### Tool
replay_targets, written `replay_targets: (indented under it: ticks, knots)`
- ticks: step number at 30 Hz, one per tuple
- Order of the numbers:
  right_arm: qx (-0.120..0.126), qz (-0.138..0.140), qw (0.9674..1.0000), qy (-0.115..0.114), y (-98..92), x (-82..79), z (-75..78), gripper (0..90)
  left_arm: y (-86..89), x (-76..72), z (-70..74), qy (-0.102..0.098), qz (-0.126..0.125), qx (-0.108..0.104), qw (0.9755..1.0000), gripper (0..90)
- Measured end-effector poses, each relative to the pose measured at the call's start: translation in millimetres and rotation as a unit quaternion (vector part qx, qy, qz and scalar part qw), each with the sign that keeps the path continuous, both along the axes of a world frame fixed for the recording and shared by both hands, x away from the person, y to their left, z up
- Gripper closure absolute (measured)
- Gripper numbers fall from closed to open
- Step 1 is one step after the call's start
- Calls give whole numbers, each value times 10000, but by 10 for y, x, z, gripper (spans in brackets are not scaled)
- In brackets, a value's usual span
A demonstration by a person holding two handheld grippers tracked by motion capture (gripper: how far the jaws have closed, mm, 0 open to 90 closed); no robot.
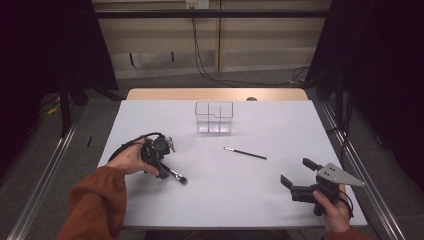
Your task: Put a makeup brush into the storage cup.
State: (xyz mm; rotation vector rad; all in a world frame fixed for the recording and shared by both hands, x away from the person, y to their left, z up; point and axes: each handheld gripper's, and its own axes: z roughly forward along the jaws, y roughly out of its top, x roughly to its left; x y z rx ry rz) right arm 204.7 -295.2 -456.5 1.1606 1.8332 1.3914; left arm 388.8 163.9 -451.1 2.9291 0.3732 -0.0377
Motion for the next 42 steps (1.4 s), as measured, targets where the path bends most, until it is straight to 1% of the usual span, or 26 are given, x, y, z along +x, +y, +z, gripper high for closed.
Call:
replay_targets:
  ticks: [1,3,4,5,7,10,11,12,14,15,16,17,18,19,20,22,24,25,27,28,30,34,37,38,40,42]
  knots:
    - [0,0,10000,0,0,0,0,0,-1,-1,11,37,-13,5,10000,268]
    - [-27,4,10000,-1,-7,6,-4,0,6,-11,17,-20,-1,-33,10000,355]
    - [-32,12,10000,3,-8,7,-4,0,9,-5,24,48,14,-35,10000,371]
    - [-41,17,10000,-1,-5,6,-3,0,4,-12,16,-43,57,-24,10000,389]
    - [-47,20,10000,-2,-2,5,-3,0,3,-20,17,-42,66,-20,10000,396]
    - [-54,32,10000,2,2,6,-4,0,14,-29,27,15,91,-57,9999,442]
    - [-58,37,10000,-1,0,5,-4,0,14,-31,30,32,93,-53,9999,460]
    - [-46,27,10000,-1,-1,4,-3,0,11,-39,29,-15,125,-55,9999,480]
    - [-47,18,10000,0,-6,4,-4,0,8,-36,37,35,121,-28,9999,517]
    - [-41,16,10000,10,-6,7,-5,0,10,-33,43,75,132,-29,9999,562]
    - [-41,16,10000,10,-6,7,-5,0,13,-30,43,73,136,-30,9999,562]
    - [-41,20,10000,14,-6,8,-5,0,17,-33,40,26,140,-40,9999,576]
    - [-39,27,10000,18,-6,8,-6,0,18,-31,44,80,161,-52,9998,586]
    - [-41,28,10000,17,-5,9,-6,0,16,-34,45,43,146,-15,9999,596]
    - [-40,27,10000,17,-5,9,-6,0,15,-34,45,49,152,-7,9999,604]
    - [-36,26,10000,16,-6,10,-7,0,9,-38,48,81,175,-17,9998,629]
    - [-43,20,10000,23,-5,8,-6,0,10,-46,47,45,181,-14,9998,657]
    - [-33,8,10000,31,-1,8,-7,0,13,-47,51,84,172,-21,9998,668]
    - [-79,19,9999,87,1,13,-17,0,14,-58,51,72,179,-28,9998,716]
    - [-79,19,9999,87,1,13,-17,0,15,-59,51,85,177,-32,9998,716]
    - [-78,13,9999,92,1,15,-18,0,18,-58,52,116,195,-45,9997,786]
    - [-72,14,9999,89,-2,16,-18,0,16,-56,53,132,230,-20,9996,795]
    - [-71,10,9999,97,0,15,-18,0,13,-68,53,107,288,-34,9995,797]
    - [-77,11,9999,88,-1,15,-17,0,10,-73,52,77,294,-27,9995,798]
    - [-70,19,9999,86,2,12,-17,0,16,-72,61,82,284,-21,9996,798]
    - [-80,27,9999,86,2,13,-17,0,25,-81,56,49,350,-81,9993,798]
